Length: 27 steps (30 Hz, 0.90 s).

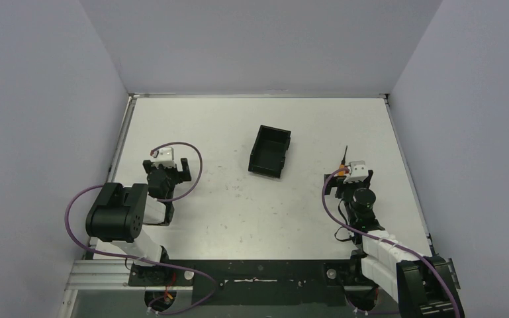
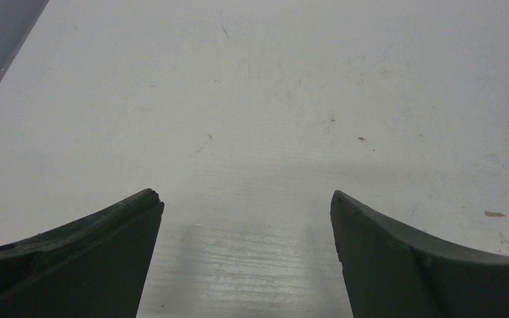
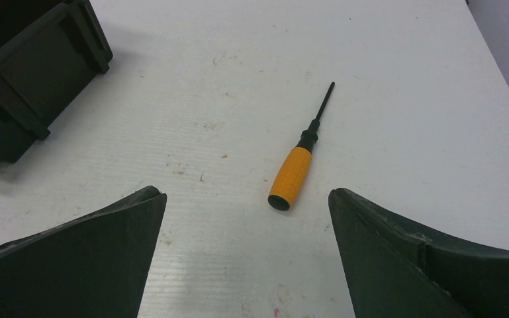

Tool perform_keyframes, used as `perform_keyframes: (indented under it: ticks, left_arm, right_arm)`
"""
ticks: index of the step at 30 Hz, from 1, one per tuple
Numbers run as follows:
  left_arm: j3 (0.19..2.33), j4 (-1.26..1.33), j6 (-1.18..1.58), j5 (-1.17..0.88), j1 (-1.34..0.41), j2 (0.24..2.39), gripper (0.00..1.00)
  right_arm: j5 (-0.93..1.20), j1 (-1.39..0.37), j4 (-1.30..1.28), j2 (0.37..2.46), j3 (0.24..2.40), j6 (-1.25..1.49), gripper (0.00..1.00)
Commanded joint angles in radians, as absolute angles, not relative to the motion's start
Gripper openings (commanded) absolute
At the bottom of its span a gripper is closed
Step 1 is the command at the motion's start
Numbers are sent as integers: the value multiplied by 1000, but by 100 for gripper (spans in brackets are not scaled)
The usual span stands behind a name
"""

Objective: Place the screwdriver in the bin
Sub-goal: Pick up the screwdriver from the center of the board.

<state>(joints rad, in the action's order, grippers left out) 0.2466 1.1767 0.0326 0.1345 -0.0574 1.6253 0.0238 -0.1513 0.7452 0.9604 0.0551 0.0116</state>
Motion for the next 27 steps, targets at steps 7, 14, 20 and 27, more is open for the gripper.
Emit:
perform_keyframes:
  ticks: [7, 14, 20, 27]
  left_arm:
    - [253, 1213, 31, 140, -58, 1610, 97]
    - [253, 1213, 32, 140, -58, 1610, 97]
    - [253, 1214, 32, 140, -58, 1610, 97]
    - [253, 1213, 32, 140, -58, 1610, 97]
  right_arm:
    - [33, -149, 778, 960, 66, 16, 100]
    - [46, -151, 777, 985, 78, 7, 100]
    - [61, -151, 807, 973, 63, 7, 100]
    - [34, -150, 732, 916, 101, 8, 100]
